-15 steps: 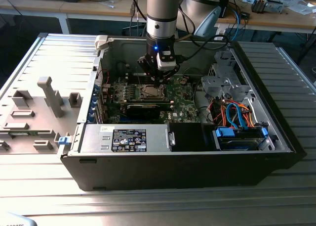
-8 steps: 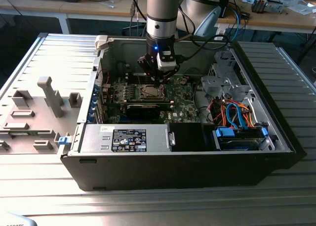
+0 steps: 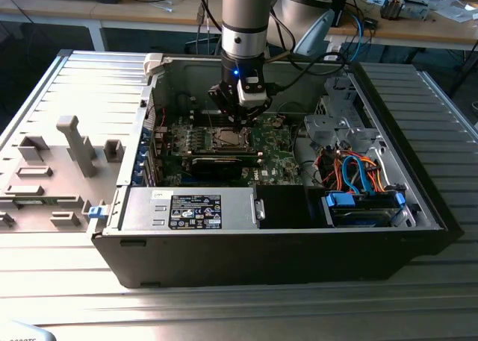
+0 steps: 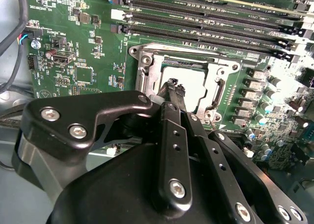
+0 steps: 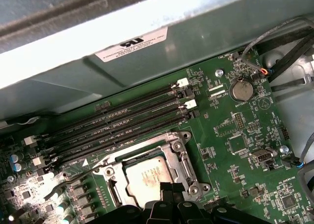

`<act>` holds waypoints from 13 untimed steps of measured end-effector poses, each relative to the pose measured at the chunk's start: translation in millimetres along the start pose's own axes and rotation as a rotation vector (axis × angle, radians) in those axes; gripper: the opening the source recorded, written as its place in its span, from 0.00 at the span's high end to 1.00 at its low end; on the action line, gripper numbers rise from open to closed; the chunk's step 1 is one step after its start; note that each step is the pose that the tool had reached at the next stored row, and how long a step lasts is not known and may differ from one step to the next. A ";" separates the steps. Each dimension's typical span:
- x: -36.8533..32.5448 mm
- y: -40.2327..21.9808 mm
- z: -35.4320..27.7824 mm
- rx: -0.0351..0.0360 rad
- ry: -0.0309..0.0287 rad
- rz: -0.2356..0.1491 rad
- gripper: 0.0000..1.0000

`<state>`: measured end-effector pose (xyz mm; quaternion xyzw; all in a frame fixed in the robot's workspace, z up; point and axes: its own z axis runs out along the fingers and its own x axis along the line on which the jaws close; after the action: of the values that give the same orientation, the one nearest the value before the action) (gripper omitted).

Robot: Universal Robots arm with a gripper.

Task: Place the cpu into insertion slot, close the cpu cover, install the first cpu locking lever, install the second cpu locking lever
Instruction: 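Install the first cpu locking lever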

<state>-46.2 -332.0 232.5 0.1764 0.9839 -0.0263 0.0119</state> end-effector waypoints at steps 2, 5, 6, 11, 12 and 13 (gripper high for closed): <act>0.0 0.0 0.0 0.0000 -0.0001 -0.001 0.89; 0.0 0.0 0.1 -0.0002 -0.0003 -0.005 0.89; 0.0 0.0 0.1 -0.0002 -0.0003 -0.005 0.89; 0.0 0.0 0.1 -0.0003 -0.0004 -0.007 0.89; 0.0 0.0 0.1 -0.0003 -0.0004 -0.008 0.89; 0.0 0.0 0.1 -0.0003 -0.0005 -0.008 0.89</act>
<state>-46.2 -331.9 232.4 0.1724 0.9846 -0.0262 0.0121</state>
